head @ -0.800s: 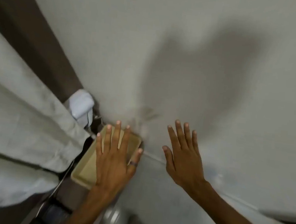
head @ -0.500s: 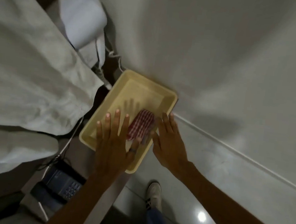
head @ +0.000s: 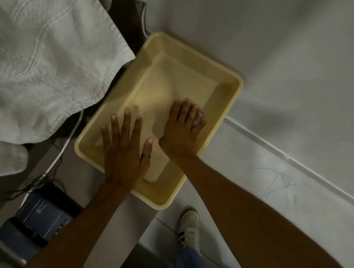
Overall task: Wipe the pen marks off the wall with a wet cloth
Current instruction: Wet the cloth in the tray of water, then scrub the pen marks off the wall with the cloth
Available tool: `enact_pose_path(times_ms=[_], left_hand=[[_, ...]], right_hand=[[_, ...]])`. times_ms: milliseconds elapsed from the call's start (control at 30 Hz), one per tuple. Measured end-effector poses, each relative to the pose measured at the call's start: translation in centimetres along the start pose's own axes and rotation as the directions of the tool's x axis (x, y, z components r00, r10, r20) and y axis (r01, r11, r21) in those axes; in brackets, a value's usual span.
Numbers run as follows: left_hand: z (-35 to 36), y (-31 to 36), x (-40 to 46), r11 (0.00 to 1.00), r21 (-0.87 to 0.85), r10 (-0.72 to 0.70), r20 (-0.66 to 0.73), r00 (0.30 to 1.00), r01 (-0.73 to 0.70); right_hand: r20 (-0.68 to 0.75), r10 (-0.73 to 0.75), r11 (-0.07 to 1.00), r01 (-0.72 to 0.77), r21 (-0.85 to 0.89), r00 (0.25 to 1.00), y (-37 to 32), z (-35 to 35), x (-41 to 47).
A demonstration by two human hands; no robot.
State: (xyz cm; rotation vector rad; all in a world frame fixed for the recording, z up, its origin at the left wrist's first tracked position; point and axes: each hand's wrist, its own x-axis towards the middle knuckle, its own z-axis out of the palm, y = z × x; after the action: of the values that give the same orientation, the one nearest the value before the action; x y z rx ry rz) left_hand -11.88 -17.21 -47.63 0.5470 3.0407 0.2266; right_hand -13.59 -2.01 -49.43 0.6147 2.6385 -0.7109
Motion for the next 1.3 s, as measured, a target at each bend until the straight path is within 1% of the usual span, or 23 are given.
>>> enact_pose_path(times_ms=[67,100,133,200,267,300,333,367,467,567,667,733,800,867,933,1100,1200,1233,1300], left_hand=[[-1.1,1.5,-0.2,0.999,-0.034,0.004,0.013,1.000,-0.003],[-1.7,2.4,-0.4,0.999,-0.044,0.009,0.005,1.000,-0.009],[-2.2,3.3,-0.6,0.999,-0.046,0.015,-0.011,1.000,-0.016],[-3.1,5.3,-1.2,0.998,-0.045,0.037,-0.061,0.997,-0.040],[-3.6,7.7,-2.3,0.997,-0.039,0.070,-0.097,0.993,-0.074],[-3.7,8.9,-3.1,0.995,-0.030,0.089,-0.099,0.991,-0.092],[-3.6,10.2,-4.0,0.993,-0.018,0.113,-0.088,0.990,-0.115],[-3.3,11.5,-5.0,0.990,-0.006,0.138,-0.064,0.988,-0.138],[-1.2,15.6,-8.4,0.981,-0.036,0.193,0.046,0.980,-0.192],[2.9,19.5,-11.9,0.959,-0.001,0.281,0.136,0.950,-0.283],[9.0,22.4,-15.2,0.933,-0.034,0.356,0.256,0.899,-0.359],[13.9,23.8,-17.1,0.910,-0.057,0.406,0.325,0.854,-0.410],[19.0,24.8,-18.7,0.882,-0.077,0.458,0.364,0.811,-0.464],[24.0,25.7,-19.7,0.850,-0.079,0.510,0.370,0.777,-0.521],[28.7,26.6,-20.0,0.839,-0.076,0.524,0.381,0.762,-0.539],[39.8,27.8,-18.4,0.876,-0.054,0.466,0.348,0.814,-0.479],[45.1,28.1,-16.9,0.893,-0.059,0.438,0.344,0.831,-0.446],[46.4,28.3,-16.8,0.902,-0.071,0.425,0.334,0.842,-0.427],[48.5,28.4,-17.3,0.910,-0.059,0.410,0.258,0.875,-0.409]], right_hand=[[0.029,-0.089,0.995,0.090,-0.041,0.996,0.9,-1.9,0.1],[0.024,-0.151,0.987,0.152,-0.050,0.988,1.3,-3.2,0.0],[-0.009,-0.213,0.976,0.212,-0.052,0.977,1.8,-4.5,-0.4],[-0.155,-0.324,0.946,0.320,-0.050,0.933,3.1,-6.9,-1.9],[-0.348,-0.396,0.913,0.403,-0.055,0.850,5.6,-8.5,-4.5],[-0.420,-0.414,0.900,0.432,-0.057,0.807,7.4,-8.9,-6.2],[-0.458,-0.419,0.894,0.446,-0.054,0.784,9.5,-8.9,-8.0],[-0.467,-0.413,0.895,0.443,-0.050,0.782,11.7,-8.7,-9.9],[-0.396,-0.366,0.925,0.375,-0.057,0.842,19.5,-6.2,-15.4],[-0.275,-0.289,0.957,0.288,-0.046,0.917,28.4,-1.4,-20.3],[-0.106,-0.202,0.979,0.199,-0.043,0.974,36.8,4.4,-24.4],[-0.018,-0.123,0.992,0.123,-0.031,0.992,41.8,8.4,-26.4],[0.030,-0.029,1.000,0.029,0.013,0.999,46.3,12.1,-27.5],[0.031,0.067,0.996,-0.069,0.058,0.997,50.2,15.3,-27.7],[-0.009,0.139,0.986,-0.138,0.089,0.990,53.4,18.2,-27.1],[-0.119,0.279,0.954,-0.260,0.150,0.953,60.1,24.0,-23.2],[-0.165,0.265,0.959,-0.242,0.146,0.950,62.4,26.7,-20.9],[-0.171,0.244,0.968,-0.227,0.110,0.955,62.7,27.7,-20.3],[-0.217,0.188,0.981,-0.193,0.002,0.958,63.0,29.5,-19.2]])
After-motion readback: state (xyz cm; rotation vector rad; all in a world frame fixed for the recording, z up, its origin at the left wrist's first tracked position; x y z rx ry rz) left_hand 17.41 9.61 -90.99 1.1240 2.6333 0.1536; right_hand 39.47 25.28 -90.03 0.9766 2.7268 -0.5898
